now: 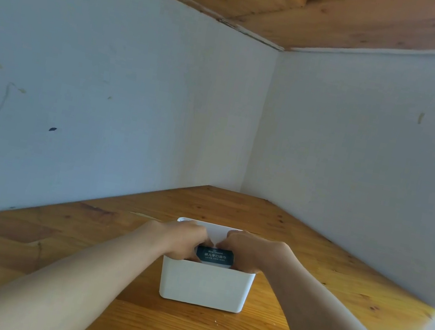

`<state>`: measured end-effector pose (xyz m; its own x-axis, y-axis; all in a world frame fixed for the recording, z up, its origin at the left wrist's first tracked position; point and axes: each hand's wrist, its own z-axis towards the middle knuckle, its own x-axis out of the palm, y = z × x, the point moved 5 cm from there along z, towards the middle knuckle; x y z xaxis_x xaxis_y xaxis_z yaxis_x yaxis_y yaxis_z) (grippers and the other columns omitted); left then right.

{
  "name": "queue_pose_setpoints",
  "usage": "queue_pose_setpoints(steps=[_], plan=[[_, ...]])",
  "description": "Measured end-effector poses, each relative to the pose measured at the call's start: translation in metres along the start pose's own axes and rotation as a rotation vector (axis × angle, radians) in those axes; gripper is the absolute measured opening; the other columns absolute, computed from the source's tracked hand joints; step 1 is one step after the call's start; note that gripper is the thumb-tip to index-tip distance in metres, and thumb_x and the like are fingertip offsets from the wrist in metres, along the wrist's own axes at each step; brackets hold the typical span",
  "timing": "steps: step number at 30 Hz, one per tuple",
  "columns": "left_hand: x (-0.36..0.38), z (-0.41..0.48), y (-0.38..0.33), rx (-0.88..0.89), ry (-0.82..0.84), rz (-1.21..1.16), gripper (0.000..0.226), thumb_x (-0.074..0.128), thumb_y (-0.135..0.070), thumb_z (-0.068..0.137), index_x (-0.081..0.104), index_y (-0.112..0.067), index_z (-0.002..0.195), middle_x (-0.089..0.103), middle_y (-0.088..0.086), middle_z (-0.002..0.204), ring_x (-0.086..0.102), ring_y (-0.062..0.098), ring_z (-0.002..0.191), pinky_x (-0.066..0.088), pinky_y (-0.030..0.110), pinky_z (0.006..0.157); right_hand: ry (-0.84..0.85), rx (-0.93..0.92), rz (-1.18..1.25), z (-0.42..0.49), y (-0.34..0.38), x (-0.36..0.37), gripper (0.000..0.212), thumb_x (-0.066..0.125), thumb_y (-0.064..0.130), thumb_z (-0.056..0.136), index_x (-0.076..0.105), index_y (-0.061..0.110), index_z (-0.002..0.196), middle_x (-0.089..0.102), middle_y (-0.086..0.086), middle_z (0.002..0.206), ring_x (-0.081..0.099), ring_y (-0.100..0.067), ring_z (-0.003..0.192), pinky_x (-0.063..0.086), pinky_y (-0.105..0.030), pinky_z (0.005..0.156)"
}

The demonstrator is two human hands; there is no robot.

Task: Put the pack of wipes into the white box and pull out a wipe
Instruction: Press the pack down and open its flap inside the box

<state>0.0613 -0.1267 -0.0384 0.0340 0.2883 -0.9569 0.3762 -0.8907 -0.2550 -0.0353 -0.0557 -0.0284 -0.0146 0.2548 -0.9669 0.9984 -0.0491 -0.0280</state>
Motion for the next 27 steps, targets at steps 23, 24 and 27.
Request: queue_pose_setpoints(steps=[23, 24, 27], plan=[[-0.010, -0.014, -0.002, 0.012, -0.119, -0.167, 0.030, 0.076, -0.033, 0.084, 0.070, -0.019, 0.110, 0.072, -0.001, 0.104, 0.066, 0.016, 0.094, 0.057, 0.042, 0.082, -0.188, -0.043, 0.209, 0.004, -0.004, 0.010, 0.024, 0.058, 0.043, 0.088, 0.064, 0.025, 0.103, 0.060, 0.006, 0.088, 0.047, -0.017, 0.087, 0.035, -0.026, 0.075], [-0.010, -0.014, -0.002, 0.016, -0.130, -0.178, 0.029, 0.076, -0.032, 0.084, 0.070, -0.020, 0.110, 0.072, -0.001, 0.104, 0.065, 0.017, 0.094, 0.056, 0.041, 0.081, -0.195, -0.053, 0.243, 0.003, -0.004, 0.011, 0.021, 0.059, 0.045, 0.087, 0.064, 0.028, 0.097, 0.060, 0.007, 0.085, 0.047, -0.016, 0.084, 0.035, -0.026, 0.073], [-0.008, -0.016, -0.001, -0.008, -0.171, -0.203, 0.048, 0.075, -0.029, 0.085, 0.061, -0.019, 0.130, 0.066, 0.000, 0.126, 0.061, 0.017, 0.113, 0.050, 0.027, 0.088, -0.223, -0.069, 0.327, 0.001, -0.004, 0.011, 0.014, 0.059, 0.050, 0.085, 0.059, 0.037, 0.088, 0.060, 0.008, 0.083, 0.049, -0.014, 0.080, 0.037, -0.024, 0.066]])
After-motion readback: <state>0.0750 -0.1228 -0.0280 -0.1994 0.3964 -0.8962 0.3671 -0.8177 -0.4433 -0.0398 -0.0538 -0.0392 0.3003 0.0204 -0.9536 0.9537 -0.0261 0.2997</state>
